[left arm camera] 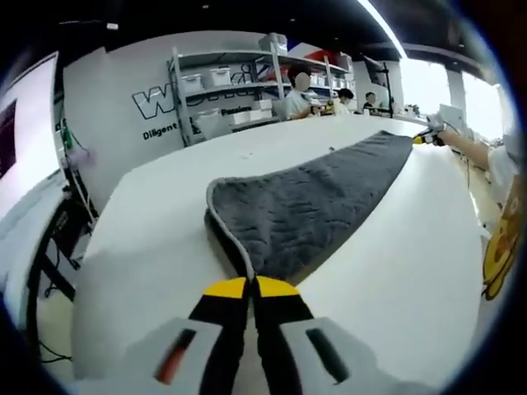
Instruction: Fold the towel on the table until its edges align and the towel forms a compact rectangular stack.
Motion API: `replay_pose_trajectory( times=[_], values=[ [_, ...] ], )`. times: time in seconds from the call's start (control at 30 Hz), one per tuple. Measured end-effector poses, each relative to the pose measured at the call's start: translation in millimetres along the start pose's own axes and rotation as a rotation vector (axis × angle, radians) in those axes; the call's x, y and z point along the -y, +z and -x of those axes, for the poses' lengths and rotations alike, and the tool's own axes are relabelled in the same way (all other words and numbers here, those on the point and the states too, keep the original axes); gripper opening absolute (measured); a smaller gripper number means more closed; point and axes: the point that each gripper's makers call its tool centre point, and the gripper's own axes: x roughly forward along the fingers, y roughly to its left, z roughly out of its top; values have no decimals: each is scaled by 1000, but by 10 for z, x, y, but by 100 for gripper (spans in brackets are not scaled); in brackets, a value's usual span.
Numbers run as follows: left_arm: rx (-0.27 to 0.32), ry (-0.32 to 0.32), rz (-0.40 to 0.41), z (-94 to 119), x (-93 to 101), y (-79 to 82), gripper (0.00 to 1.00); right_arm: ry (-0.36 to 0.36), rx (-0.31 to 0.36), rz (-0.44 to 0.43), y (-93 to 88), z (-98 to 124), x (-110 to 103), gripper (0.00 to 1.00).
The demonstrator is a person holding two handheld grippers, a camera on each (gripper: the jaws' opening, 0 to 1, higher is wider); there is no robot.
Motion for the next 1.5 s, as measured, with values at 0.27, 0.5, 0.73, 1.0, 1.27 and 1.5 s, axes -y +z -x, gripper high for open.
replay_pose_trajectory(
  times=[0.27, 0.5, 0.73, 1.0, 1.27, 1.5],
  values=[
    [6, 112, -93, 216, -67, 57, 23, -73, 76, -13, 148, 256, -8, 25],
    [54, 64, 42, 464, 361, 59, 42, -59, 90, -7, 242, 559, -435, 34],
    [61, 42, 197, 715, 757, 28, 59, -106, -57, -78, 34, 735, -911, 47],
    [47, 66, 187, 792, 930, -60, 68, -144, -94, -125, -36, 731, -1243, 62],
    [36, 68, 187, 833, 1042, -157, 81, -181, -91, -158, -110, 852, -1371, 79],
    [34, 64, 216, 743, 1143, -210, 87, -179, -48, -211, -143, 885, -1511, 93]
  ],
)
